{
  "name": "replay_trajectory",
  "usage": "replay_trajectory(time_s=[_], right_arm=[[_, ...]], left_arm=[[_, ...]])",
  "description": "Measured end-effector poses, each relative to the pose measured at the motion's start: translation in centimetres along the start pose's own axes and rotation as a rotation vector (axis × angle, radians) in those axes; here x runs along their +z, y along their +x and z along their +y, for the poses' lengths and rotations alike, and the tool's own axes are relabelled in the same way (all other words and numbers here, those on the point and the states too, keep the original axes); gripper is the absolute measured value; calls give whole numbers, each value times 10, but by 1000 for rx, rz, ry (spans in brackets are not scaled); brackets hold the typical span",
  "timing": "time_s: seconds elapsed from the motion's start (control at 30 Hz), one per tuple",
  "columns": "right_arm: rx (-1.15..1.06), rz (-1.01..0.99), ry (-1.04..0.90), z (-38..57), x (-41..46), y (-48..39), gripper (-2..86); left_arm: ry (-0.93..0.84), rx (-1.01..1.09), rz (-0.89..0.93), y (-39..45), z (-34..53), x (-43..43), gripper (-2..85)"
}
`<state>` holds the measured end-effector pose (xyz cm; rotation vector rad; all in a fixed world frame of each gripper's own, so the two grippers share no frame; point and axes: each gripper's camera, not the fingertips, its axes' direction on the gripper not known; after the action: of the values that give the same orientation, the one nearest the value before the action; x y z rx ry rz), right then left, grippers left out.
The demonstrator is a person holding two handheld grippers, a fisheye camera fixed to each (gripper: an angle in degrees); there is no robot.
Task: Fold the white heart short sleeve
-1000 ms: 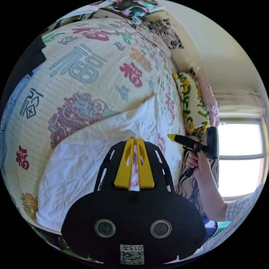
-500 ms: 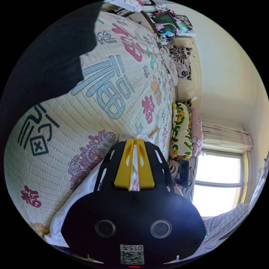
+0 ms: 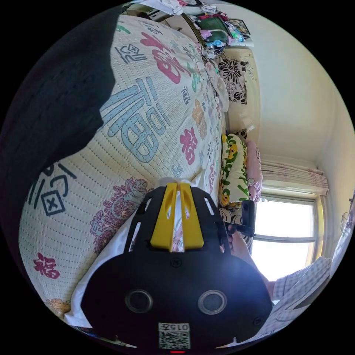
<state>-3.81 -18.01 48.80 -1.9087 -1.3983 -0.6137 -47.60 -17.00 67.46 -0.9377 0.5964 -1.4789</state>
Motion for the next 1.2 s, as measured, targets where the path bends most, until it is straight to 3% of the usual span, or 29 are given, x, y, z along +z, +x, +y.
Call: replay_trajectory(time_s=[0.13, 0.4, 0.53, 0.67, 0.8, 1.1, 1.2], right_arm=[[101, -72, -75, 0, 41, 30, 56], [128, -158, 42, -20, 62, 39, -7], [96, -70, 56, -28, 51, 43, 1], [176, -43, -50, -26, 82, 69, 63], [249, -144, 11, -24, 101, 86, 11], [-4, -173, 177, -49, 42, 41, -5], [-123, -63, 181, -92, 36, 16, -3]], left_arm=[[-1, -28, 17, -8, 10, -13, -5], [-3, -39, 36, -18, 22, -37, -5], [6, -33, 45, -17, 20, -45, -6], [4, -35, 52, -19, 24, -49, -5], [0, -44, 50, -24, 31, -50, -5], [57, -68, 72, -33, 29, -51, -5], [115, -76, 44, -35, 22, -47, -5]])
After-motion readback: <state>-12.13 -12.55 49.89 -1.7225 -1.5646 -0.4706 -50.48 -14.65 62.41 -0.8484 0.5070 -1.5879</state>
